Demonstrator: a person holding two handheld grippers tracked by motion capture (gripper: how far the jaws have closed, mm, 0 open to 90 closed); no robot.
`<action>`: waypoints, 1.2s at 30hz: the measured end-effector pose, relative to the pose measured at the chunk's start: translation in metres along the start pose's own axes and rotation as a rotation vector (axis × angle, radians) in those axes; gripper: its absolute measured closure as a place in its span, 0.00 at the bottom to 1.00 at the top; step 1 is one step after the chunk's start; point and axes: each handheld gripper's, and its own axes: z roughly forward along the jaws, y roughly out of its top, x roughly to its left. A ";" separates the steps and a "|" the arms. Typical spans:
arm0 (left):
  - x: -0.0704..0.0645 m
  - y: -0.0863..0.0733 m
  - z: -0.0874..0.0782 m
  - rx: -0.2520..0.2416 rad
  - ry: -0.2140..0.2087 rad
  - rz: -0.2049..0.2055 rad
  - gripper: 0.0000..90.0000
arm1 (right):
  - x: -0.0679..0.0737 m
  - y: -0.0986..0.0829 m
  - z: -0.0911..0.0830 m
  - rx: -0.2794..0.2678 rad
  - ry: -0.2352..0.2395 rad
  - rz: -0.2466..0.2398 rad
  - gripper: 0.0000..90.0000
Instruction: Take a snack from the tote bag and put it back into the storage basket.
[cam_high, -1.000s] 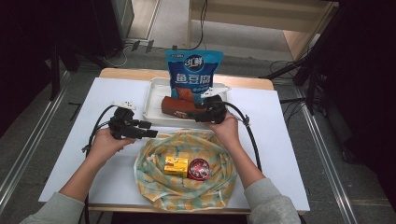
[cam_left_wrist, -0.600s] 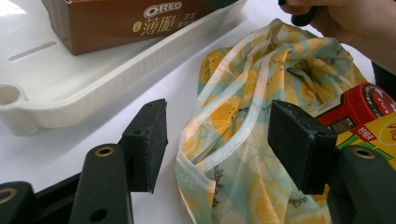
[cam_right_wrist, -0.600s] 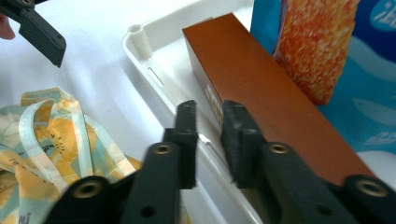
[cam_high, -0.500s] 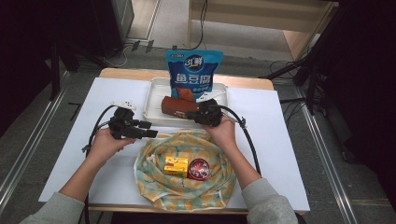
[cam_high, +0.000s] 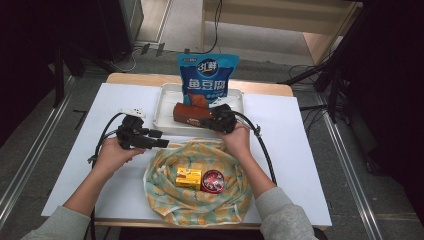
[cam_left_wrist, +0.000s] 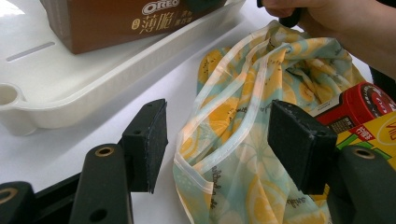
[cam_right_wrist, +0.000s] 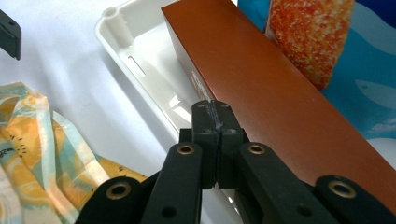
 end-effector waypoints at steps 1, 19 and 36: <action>0.000 0.000 0.000 0.001 0.000 0.000 0.43 | 0.000 0.001 0.001 0.003 -0.003 -0.002 1.00; 0.000 0.000 0.001 0.005 -0.004 0.004 0.43 | -0.006 0.004 0.016 0.020 -0.034 0.003 1.00; 0.000 -0.001 0.001 0.008 -0.010 0.004 0.43 | -0.017 0.016 0.028 0.019 -0.056 0.059 1.00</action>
